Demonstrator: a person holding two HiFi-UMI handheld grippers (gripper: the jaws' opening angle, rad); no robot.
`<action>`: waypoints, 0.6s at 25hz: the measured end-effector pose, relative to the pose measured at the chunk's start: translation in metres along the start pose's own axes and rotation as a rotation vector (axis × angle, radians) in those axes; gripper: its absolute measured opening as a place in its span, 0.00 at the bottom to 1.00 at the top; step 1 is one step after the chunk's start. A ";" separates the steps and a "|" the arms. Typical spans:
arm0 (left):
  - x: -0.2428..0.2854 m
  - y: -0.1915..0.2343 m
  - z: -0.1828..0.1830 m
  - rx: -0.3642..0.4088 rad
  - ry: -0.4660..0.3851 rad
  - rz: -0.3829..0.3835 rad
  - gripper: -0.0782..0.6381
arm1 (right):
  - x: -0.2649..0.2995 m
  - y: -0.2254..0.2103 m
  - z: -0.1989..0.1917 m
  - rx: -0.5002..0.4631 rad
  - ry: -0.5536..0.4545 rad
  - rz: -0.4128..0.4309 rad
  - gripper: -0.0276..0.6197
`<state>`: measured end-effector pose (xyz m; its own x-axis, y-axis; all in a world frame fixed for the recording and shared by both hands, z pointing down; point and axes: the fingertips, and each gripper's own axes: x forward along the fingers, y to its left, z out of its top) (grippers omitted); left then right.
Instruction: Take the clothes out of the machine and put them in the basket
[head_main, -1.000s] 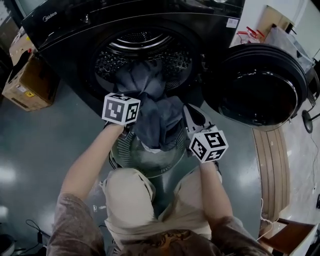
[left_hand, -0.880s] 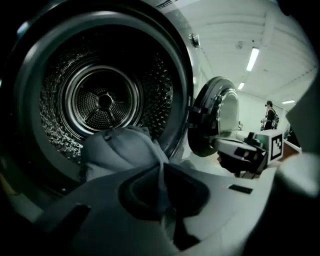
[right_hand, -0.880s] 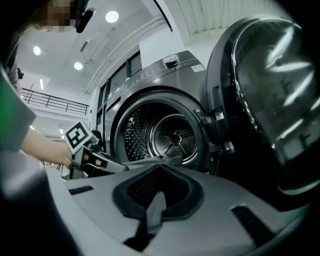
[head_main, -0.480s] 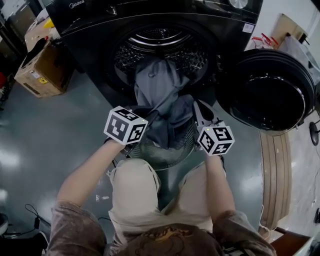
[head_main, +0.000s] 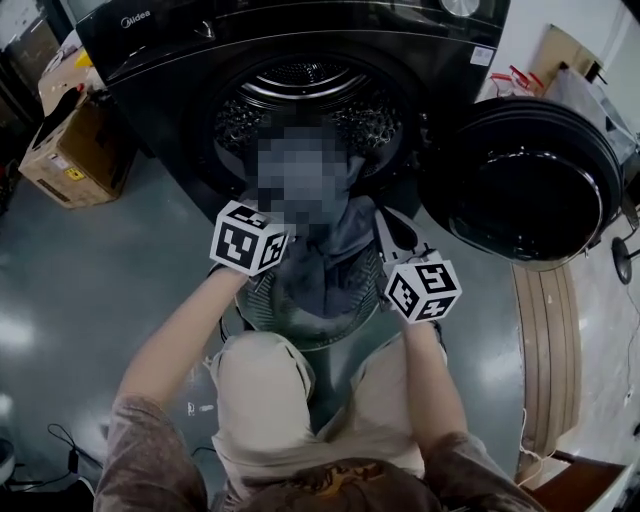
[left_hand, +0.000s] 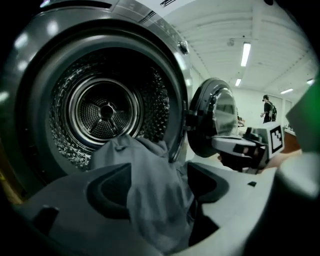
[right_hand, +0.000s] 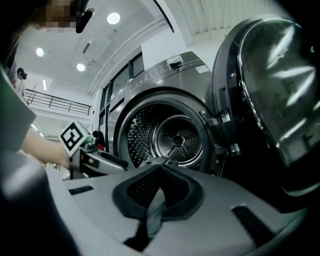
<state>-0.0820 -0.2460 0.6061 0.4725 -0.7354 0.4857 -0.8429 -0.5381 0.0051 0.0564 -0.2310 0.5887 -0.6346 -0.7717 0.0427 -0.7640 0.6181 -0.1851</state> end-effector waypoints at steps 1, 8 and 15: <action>0.009 0.010 0.005 0.005 -0.010 0.021 0.60 | -0.001 0.000 0.001 -0.004 0.001 -0.003 0.04; 0.069 0.082 0.030 0.021 -0.004 0.139 0.66 | -0.010 -0.005 0.008 -0.008 -0.011 -0.036 0.04; 0.119 0.113 0.009 0.013 0.105 0.166 0.71 | -0.016 -0.015 0.008 -0.008 -0.007 -0.077 0.04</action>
<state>-0.1186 -0.3978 0.6566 0.2972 -0.7676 0.5679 -0.9033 -0.4187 -0.0932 0.0787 -0.2288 0.5830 -0.5729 -0.8181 0.0500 -0.8116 0.5577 -0.1740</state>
